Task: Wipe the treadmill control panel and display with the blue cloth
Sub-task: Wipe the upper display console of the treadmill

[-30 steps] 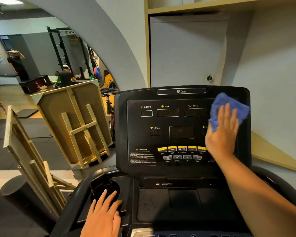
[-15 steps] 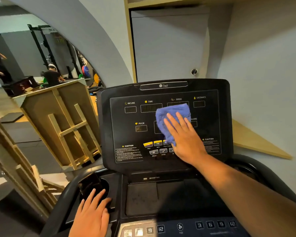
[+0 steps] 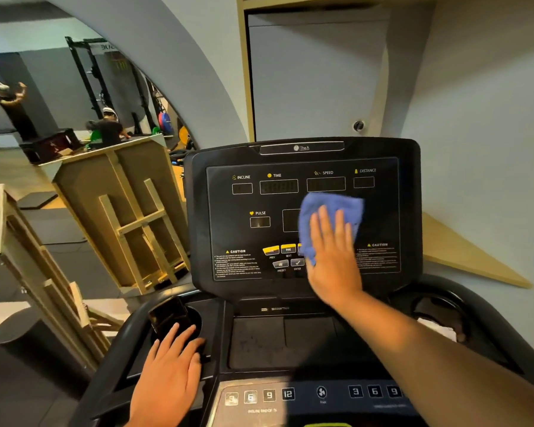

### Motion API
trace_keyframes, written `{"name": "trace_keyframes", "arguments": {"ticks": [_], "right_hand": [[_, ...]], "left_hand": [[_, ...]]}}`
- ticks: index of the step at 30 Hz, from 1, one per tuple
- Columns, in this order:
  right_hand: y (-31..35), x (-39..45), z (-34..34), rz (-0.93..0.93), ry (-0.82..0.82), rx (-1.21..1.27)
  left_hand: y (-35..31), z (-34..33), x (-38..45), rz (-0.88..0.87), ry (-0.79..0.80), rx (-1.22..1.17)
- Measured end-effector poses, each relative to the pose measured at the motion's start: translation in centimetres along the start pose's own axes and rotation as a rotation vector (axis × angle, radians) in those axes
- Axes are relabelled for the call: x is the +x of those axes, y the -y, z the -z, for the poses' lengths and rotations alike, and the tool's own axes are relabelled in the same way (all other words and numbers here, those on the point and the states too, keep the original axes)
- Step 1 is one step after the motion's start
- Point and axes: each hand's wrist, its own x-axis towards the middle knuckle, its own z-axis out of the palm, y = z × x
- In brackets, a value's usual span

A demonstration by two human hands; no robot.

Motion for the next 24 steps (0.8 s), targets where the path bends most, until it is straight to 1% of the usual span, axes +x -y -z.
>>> {"name": "trace_keyframes", "arguments": {"ticks": [2, 4, 5, 6, 9, 11, 13, 15, 18, 19, 20, 21, 22, 24], "right_hand": [[0.1, -1.5, -0.4, 0.175, 0.05, -0.03], [-2.4, -1.2, 0.2, 0.325, 0.066, -0.101], [-4.3, -1.0, 0.5, 0.359, 0.071, -0.133], [-6.3, -0.8, 1.1, 0.34, 0.08, -0.143], [-10.3, -1.2, 2.2, 0.151, 0.06, -0.082], [-9.4, -2.0, 1.8, 0.01, 0.048, -0.003], [-6.4, -2.7, 0.8, -0.144, 0.011, 0.074], [-2.9, -3.4, 0.1, -0.269, 0.013, 0.135], [2.6, -3.9, 0.3, -0.408, 0.034, 0.238], [4.4, -4.0, 0.4, -0.428, 0.054, 0.272], [6.3, -4.1, 0.5, -0.404, 0.071, 0.288], [8.1, -4.4, 0.5, -0.337, 0.092, 0.279], [9.9, -4.9, 0.3, -0.226, 0.13, 0.241], [12.2, -6.4, -0.7, 0.078, 0.212, 0.107]], "left_hand": [[0.0, 0.0, -0.3, -0.003, -0.024, -0.011], [0.0, 0.1, -0.6, -0.007, -0.043, -0.018], [0.0, 0.1, -0.8, -0.012, -0.047, -0.018], [0.0, 0.2, -0.8, -0.017, -0.054, -0.023], [-0.2, 0.5, -0.9, -0.017, -0.062, -0.03], [-0.2, 0.5, -1.0, -0.023, -0.069, -0.026], [-0.1, 0.5, -1.1, -0.023, -0.074, -0.021], [-0.1, 0.5, -1.1, -0.025, -0.067, -0.029], [-0.1, 0.6, -1.2, -0.026, -0.059, -0.044], [-0.2, 0.7, -1.2, -0.026, -0.059, -0.049], [-0.2, 0.8, -1.2, -0.026, -0.059, -0.054], [-0.3, 0.8, -1.3, -0.027, -0.057, -0.057], [-0.3, 0.9, -1.3, -0.026, -0.055, -0.059], [-0.3, 0.8, -1.3, -0.027, -0.056, -0.06]]}}
